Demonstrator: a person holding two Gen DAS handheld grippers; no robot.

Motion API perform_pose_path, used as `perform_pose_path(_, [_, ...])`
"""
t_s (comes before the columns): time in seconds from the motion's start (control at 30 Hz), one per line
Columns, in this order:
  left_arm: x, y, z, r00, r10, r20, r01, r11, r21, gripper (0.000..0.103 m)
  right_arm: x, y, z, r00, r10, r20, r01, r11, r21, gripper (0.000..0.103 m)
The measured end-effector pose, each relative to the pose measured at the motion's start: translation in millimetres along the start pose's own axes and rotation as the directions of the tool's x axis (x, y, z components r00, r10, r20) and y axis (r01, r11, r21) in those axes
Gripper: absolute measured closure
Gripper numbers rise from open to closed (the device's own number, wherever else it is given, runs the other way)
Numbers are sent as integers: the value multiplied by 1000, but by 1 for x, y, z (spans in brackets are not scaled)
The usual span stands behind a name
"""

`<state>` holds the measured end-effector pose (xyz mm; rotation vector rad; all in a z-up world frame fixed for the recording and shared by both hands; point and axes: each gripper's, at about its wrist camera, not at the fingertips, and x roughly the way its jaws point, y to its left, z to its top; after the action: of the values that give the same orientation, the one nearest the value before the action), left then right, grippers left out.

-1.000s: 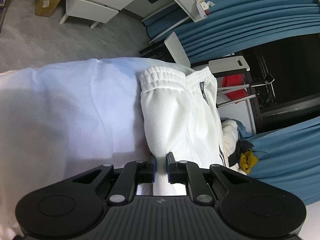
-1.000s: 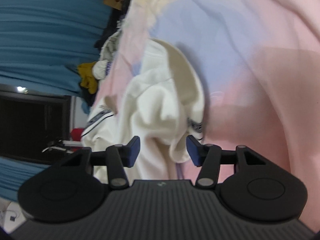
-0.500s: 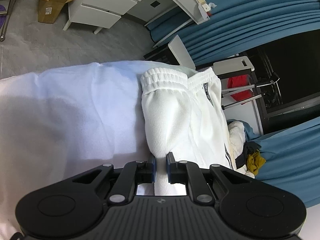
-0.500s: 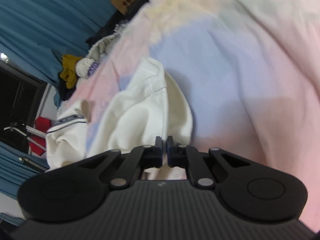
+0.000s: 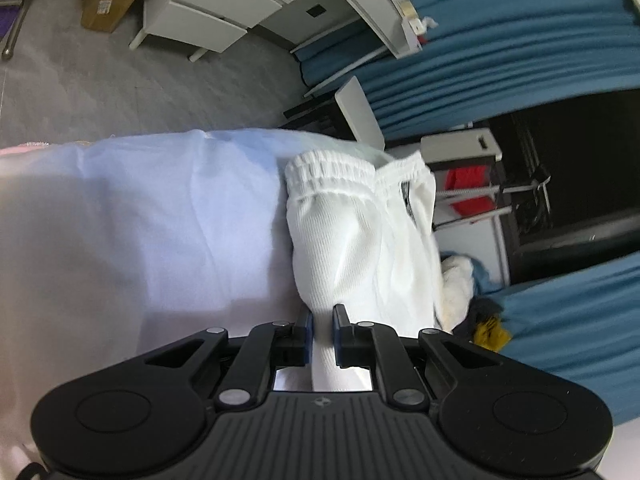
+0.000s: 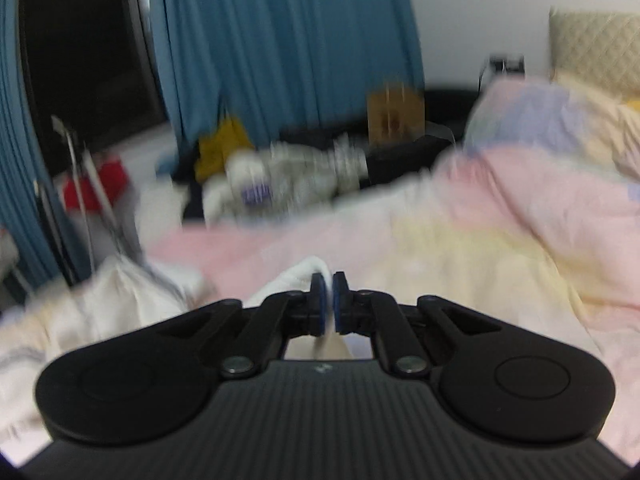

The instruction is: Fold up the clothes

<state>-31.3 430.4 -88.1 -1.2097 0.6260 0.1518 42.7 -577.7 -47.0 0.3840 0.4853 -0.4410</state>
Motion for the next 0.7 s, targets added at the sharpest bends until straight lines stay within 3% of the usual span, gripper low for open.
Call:
perform_pose_path(0.1, [-1, 4, -1, 1000, 2, 1, -2, 1000, -24, 93, 11, -27, -25, 989, -35, -144, 61, 982, 180, 92])
perform_pose_path(0.13, [-1, 6, -1, 1000, 3, 0, -3, 999, -32, 93, 8, -33, -34, 987, -47, -157, 83, 970, 229, 89])
perform_pose_path(0.2, [-1, 6, -2, 1000, 12, -1, -12, 1000, -27, 93, -4, -42, -51, 985, -77, -157, 123, 943, 310, 75])
perform_pose_path(0.23, [-2, 6, -3, 1000, 17, -2, -17, 1000, -24, 93, -10, -47, -60, 983, -92, -159, 143, 926, 350, 63])
perform_pose_path(0.27, [-2, 5, -3, 1000, 21, -2, -21, 1000, -12, 93, -21, -49, -70, 985, -106, -137, 152, 906, 396, 51])
perform_pose_path(0.37, [-4, 3, -6, 999, 32, 6, -32, 999, 4, 93, -68, -48, -102, 992, -126, -11, 114, 848, 517, 35])
perform_pose_path(0.47, [-4, 3, -7, 999, 40, 5, -41, 999, 12, 93, -92, -51, -129, 989, -148, -11, 129, 821, 556, 33])
perform_pose_path(0.53, [-3, 4, -8, 999, 50, 1, -50, 998, 22, 93, -86, -62, -145, 987, -108, -120, 158, 788, 595, 33])
perform_pose_path(0.63, [-1, 6, -8, 998, 66, -3, -66, 997, 29, 93, -59, -87, -179, 962, 39, -272, 177, 669, 722, 33])
perform_pose_path(0.7, [-2, 7, -8, 998, 70, 7, -70, 997, 19, 93, -46, -94, -198, 950, 81, -302, 189, 619, 762, 34])
